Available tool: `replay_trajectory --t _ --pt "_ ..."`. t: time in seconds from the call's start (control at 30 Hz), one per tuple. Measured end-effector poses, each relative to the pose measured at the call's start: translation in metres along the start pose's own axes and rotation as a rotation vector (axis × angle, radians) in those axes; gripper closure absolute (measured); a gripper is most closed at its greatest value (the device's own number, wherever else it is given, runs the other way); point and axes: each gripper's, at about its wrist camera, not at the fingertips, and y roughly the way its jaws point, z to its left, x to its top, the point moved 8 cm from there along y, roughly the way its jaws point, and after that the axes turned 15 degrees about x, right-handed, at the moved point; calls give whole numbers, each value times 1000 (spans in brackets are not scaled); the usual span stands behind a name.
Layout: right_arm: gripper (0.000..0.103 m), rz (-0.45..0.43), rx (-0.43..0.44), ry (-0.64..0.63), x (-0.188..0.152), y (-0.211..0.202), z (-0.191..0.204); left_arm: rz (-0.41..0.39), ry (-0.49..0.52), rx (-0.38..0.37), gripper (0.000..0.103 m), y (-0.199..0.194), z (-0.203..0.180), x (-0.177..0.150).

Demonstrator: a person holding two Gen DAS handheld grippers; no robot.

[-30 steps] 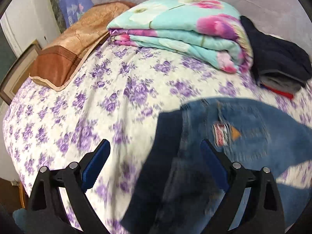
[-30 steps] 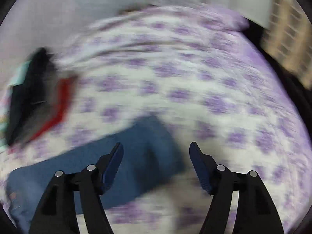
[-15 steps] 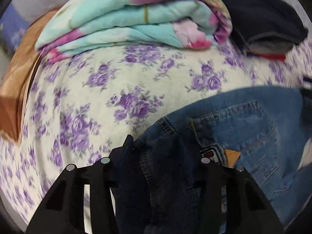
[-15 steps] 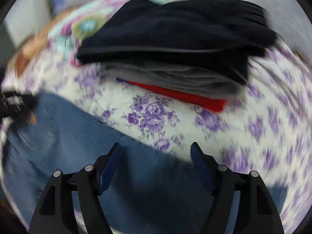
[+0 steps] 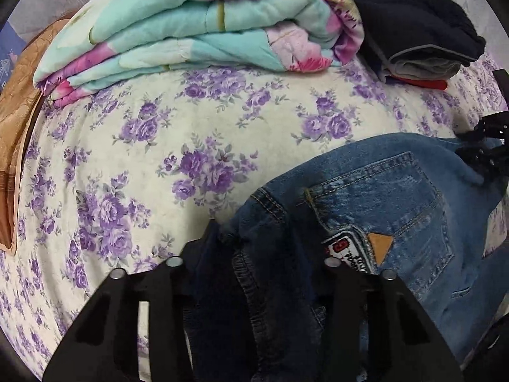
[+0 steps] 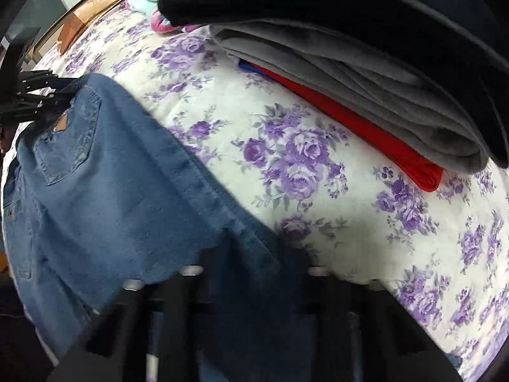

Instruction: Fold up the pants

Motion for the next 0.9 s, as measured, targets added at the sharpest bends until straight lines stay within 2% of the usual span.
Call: replay_trajectory --t 0.03,0.07,0.13,0.2,0.27,0.3,0.37,0.4,0.47,0.5,0.53,0.57,0.63,0.7,0.73,0.77,0.83,0.87,0.9 --pt "96 -9 4 -4 1 -5 -1 -3 0 -12 72 -2 1 4" --pt "97 -35 14 12 3 -12 -4 -4 -7 -25 77 -6 2 8" --pt "97 -128 30 71 10 -38 -15 -25 -34 -34 78 -20 12 23" --pt "96 -194 -13 94 16 -50 -23 -84 -34 -14 78 -32 15 40" --pt "84 -239 -119 118 18 -48 -35 -108 -41 13 78 -34 14 51" --pt "82 -225 -150 152 15 -39 -42 -100 -47 50 75 -28 14 53" --pt "64 -145 -167 214 4 -16 -46 -41 -47 97 67 -10 8 46" --pt "62 -167 -175 208 3 -19 -46 -23 -44 106 65 -6 6 44" --pt "49 -209 -204 222 -2 -37 -46 -32 -52 110 63 -8 8 39" --pt "47 -252 -189 241 -12 -56 -47 -51 -67 96 57 -15 11 36" --pt "40 -285 -180 246 -19 -69 -47 -62 -76 86 53 -19 14 35" --pt "35 -313 -213 254 -36 -89 -56 -75 -86 81 47 -24 19 32" --pt "34 -287 -259 300 -64 -101 -72 -80 -93 90 46 -23 28 25" --pt "42 -249 -183 387 -105 -104 -90 -65 -111 93 46 -22 38 18" --pt "45 -232 -175 410 -118 -100 -94 -58 -127 93 46 -21 42 15" --pt "45 -189 -227 424 -138 -98 -105 -54 -139 90 46 -21 44 12" --pt "43 -125 -393 415 -163 -97 -124 -40 -150 91 46 -16 43 7" --pt "43 -143 -421 443 -185 -111 -139 -35 -149 95 46 -20 39 3" --pt "43 -185 -403 478 -192 -119 -144 -28 -149 95 46 -21 36 -1"
